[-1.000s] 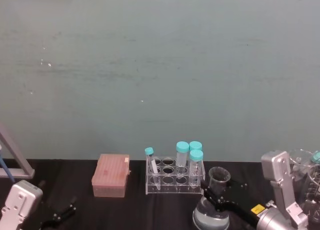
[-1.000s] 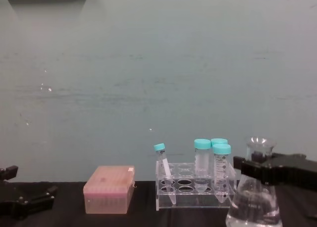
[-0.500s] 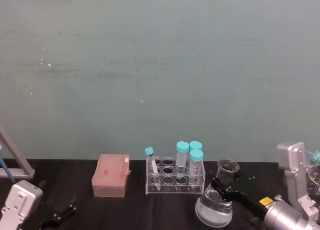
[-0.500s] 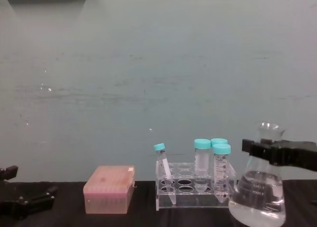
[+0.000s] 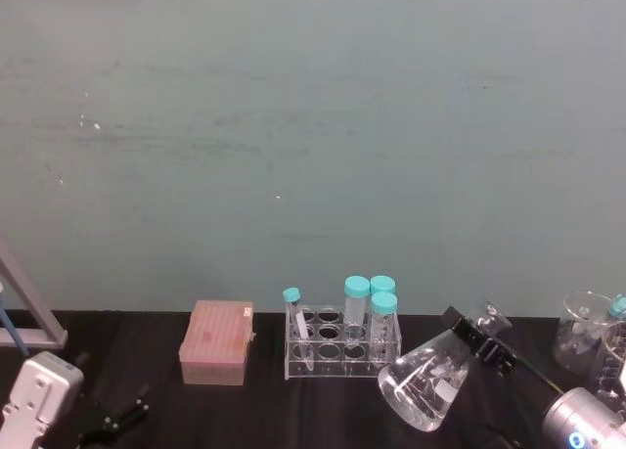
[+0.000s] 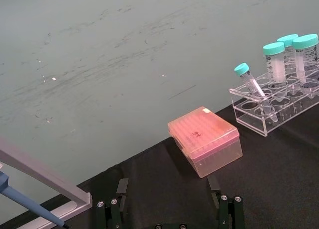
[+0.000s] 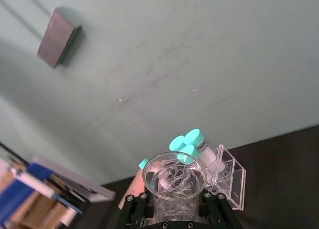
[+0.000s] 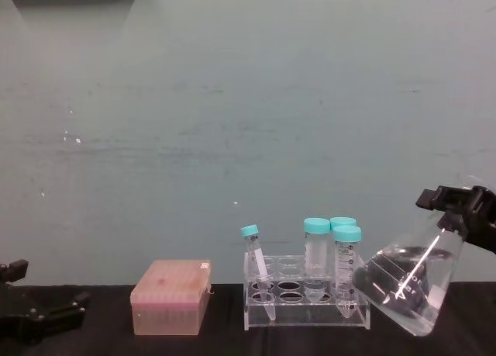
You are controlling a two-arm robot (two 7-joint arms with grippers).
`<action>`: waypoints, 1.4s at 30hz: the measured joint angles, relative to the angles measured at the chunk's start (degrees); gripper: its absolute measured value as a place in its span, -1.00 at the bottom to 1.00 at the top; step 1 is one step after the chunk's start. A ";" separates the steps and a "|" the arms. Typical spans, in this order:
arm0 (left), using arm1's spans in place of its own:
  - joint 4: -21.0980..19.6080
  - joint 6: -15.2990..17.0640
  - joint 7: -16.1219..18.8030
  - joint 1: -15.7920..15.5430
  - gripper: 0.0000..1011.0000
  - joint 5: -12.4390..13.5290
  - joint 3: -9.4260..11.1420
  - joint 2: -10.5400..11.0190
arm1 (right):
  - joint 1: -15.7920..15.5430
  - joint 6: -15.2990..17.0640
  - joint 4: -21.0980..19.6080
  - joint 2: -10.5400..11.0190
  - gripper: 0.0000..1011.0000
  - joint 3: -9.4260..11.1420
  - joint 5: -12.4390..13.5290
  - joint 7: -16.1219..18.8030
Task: Pick up the beaker with the right gripper, shake it three times, and then put it down.
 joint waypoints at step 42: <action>0.00 0.00 0.00 0.00 0.98 0.00 0.00 0.00 | 8.63 -38.94 3.81 23.73 -0.10 -23.00 -76.40 -15.37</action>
